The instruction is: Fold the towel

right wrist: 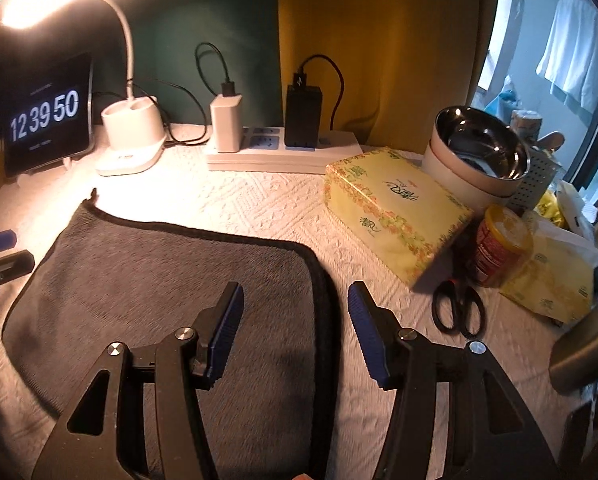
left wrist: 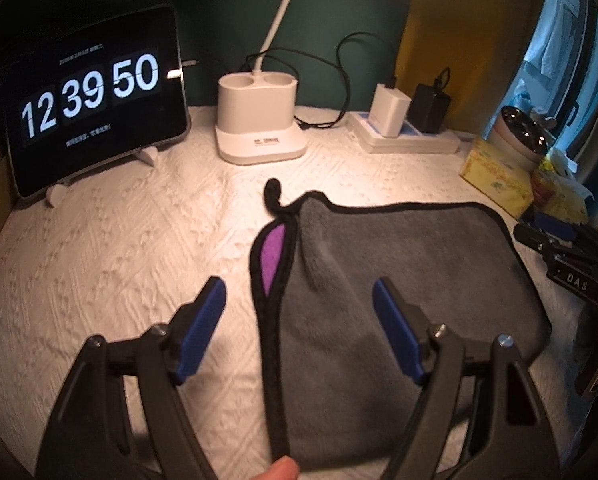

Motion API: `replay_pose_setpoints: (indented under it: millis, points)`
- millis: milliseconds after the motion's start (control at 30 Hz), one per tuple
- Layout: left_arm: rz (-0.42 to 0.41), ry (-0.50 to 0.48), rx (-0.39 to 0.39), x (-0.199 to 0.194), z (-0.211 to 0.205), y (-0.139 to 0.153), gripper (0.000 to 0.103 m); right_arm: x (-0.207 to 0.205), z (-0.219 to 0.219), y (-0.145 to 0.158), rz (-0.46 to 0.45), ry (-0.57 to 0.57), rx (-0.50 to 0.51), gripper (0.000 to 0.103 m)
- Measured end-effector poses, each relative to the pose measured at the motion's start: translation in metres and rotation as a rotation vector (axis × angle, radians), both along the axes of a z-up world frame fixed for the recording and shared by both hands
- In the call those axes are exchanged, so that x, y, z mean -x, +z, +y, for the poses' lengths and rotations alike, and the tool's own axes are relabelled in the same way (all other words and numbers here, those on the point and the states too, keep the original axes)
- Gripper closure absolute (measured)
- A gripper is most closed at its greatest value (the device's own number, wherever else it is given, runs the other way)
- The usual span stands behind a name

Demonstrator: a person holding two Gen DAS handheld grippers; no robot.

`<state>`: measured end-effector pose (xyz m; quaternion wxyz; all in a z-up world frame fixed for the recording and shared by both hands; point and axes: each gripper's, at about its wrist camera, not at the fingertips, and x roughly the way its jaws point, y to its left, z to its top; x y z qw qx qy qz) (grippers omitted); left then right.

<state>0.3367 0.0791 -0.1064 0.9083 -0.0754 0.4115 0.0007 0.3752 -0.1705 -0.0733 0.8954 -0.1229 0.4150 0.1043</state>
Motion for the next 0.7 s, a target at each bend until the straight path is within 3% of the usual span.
replay_pose_setpoints:
  millis: [700]
  points:
    - [-0.145,-0.058,-0.030,0.112,-0.047,0.055,0.026,0.098,-0.014,0.050,-0.104,0.020,-0.061,0.046]
